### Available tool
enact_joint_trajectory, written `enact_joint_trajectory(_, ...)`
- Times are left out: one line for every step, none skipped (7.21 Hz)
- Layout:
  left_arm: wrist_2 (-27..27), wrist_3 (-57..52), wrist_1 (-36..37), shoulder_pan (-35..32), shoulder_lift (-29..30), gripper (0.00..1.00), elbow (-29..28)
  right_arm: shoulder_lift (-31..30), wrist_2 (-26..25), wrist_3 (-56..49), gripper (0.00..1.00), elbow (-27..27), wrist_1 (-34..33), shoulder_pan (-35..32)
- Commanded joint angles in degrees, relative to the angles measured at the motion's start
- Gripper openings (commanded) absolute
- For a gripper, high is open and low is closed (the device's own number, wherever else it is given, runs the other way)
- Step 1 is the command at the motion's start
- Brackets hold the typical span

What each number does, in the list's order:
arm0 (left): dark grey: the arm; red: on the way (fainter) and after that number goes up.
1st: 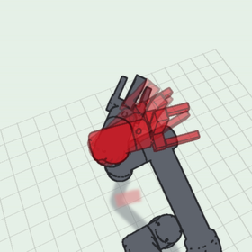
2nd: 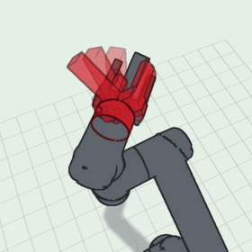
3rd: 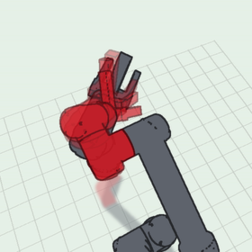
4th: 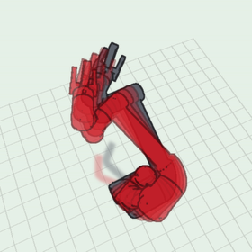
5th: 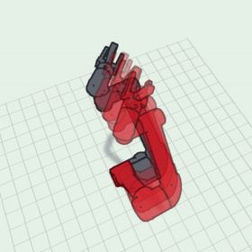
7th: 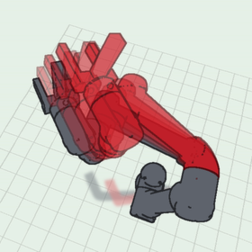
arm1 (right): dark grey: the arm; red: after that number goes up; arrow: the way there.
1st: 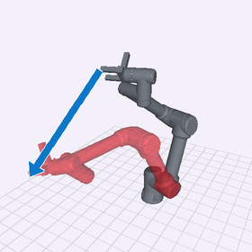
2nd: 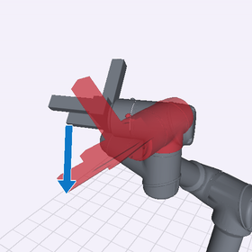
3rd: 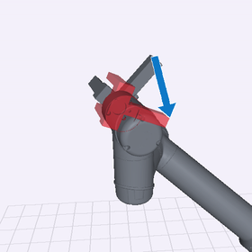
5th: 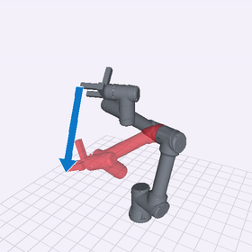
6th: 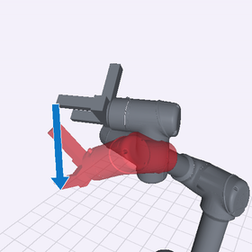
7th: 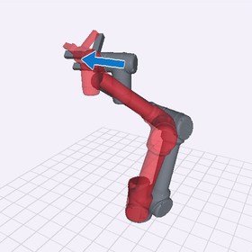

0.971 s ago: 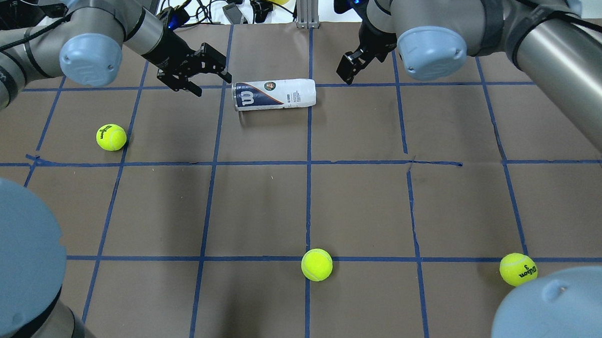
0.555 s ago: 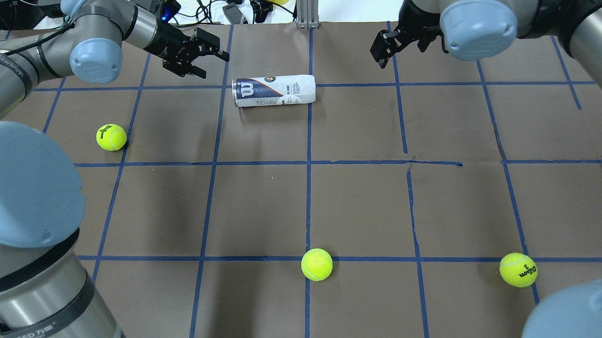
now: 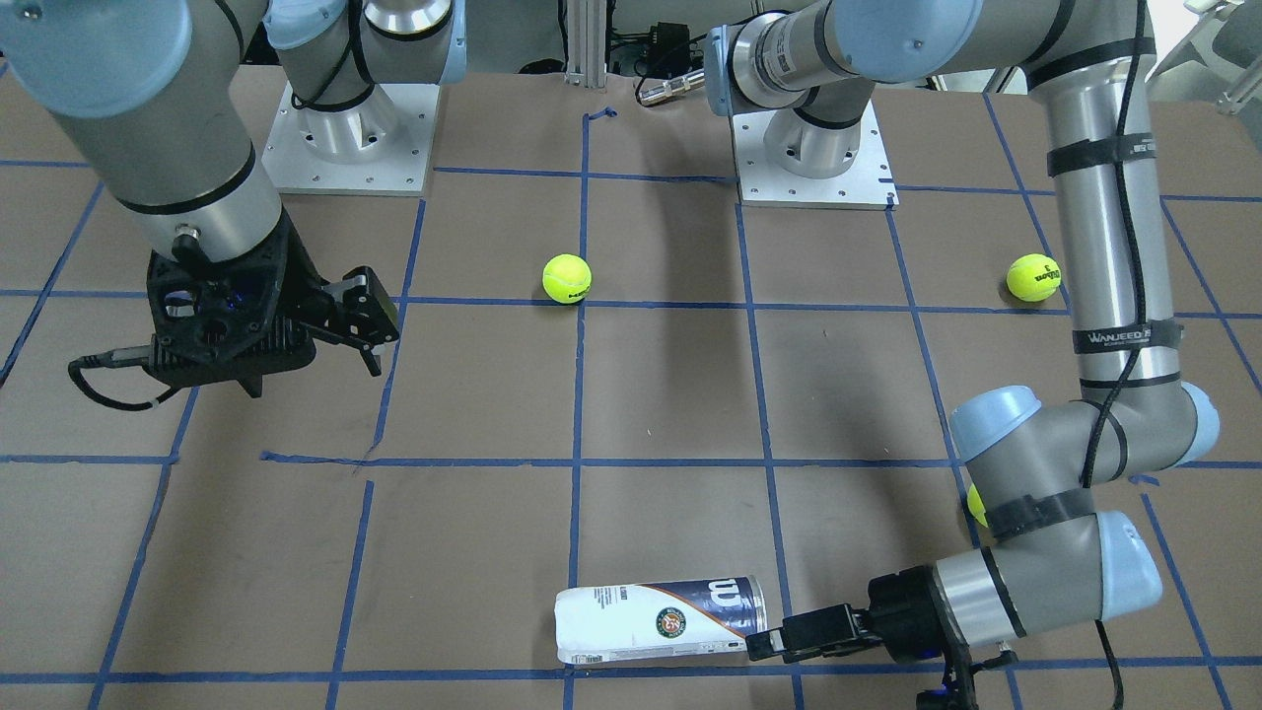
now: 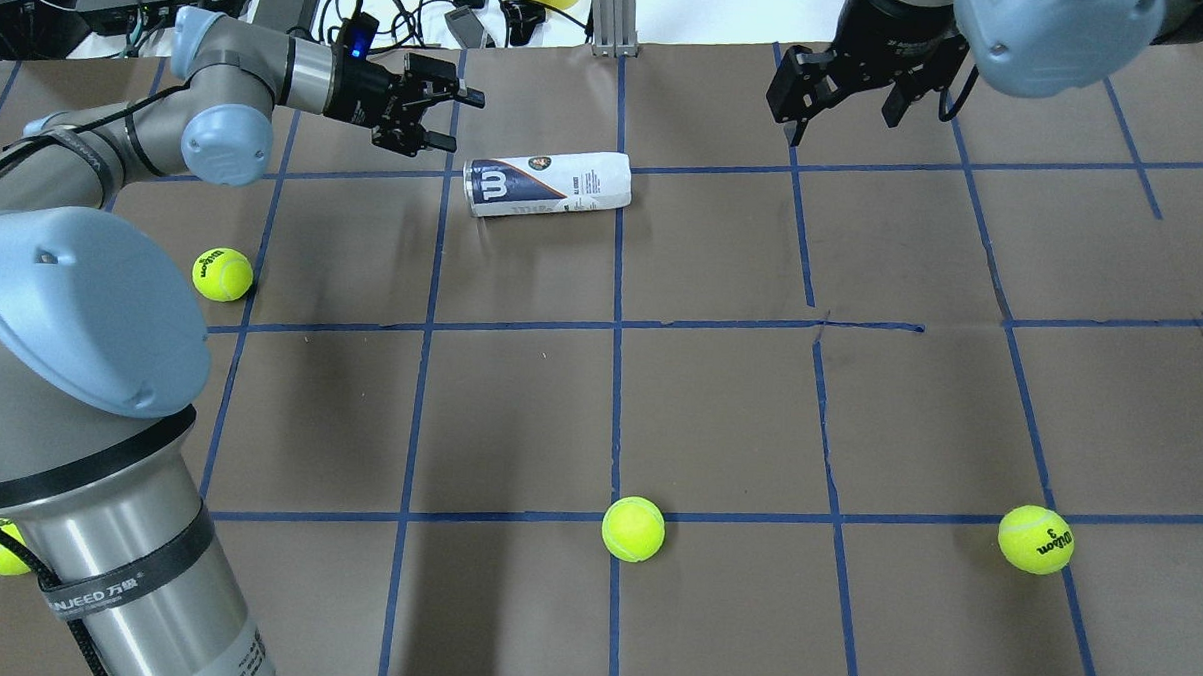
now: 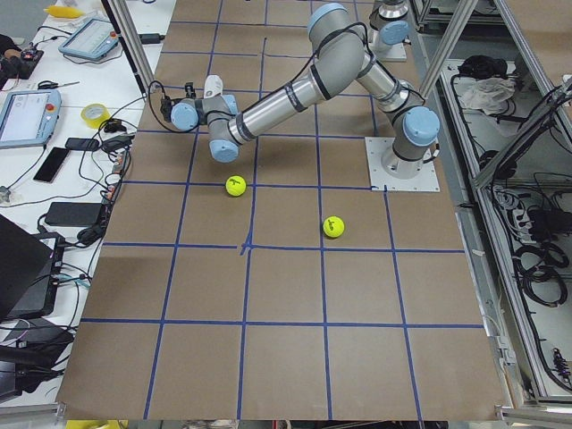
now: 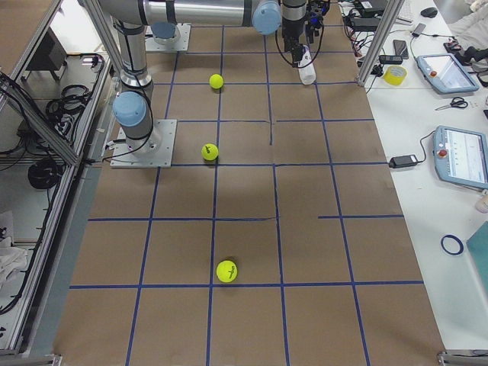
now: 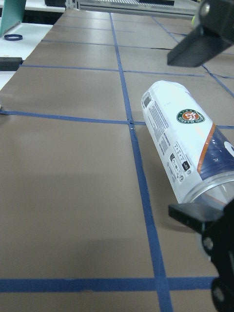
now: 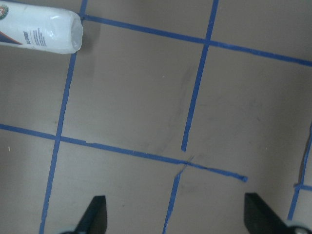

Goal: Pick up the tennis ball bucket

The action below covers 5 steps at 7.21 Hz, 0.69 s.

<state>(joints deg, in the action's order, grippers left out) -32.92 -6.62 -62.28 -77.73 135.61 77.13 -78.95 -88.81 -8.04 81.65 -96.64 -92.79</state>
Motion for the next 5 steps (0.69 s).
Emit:
enact_joint_trajectory(3.38,1.25,-0.74,0.04,1.41,1.00,1.79,-2.51,-0.31,1.98,1.00,-0.43,5.22,-0.11)
enact_joint_trajectory(3.31,1.95,-1.26,0.04,1.67,1.00,2.14,-4.35,-0.23,1.72,1.00,-0.43,7.58,0.07)
enact_joint_trajectory(2.78,3.44,-1.10,0.04,1.67,0.80,2.14,-6.46,-0.40,0.93,1.00,-0.09,9.61,0.42)
enact_joint_trajectory(2.78,3.80,-1.09,0.04,1.67,0.79,2.14,-7.78,-2.75,-1.86,1.00,0.26,9.98,0.59)
enact_joint_trajectory(2.69,5.20,-1.09,0.04,1.67,0.79,2.32,-8.14,-5.04,-3.37,1.00,0.18,9.98,0.68)
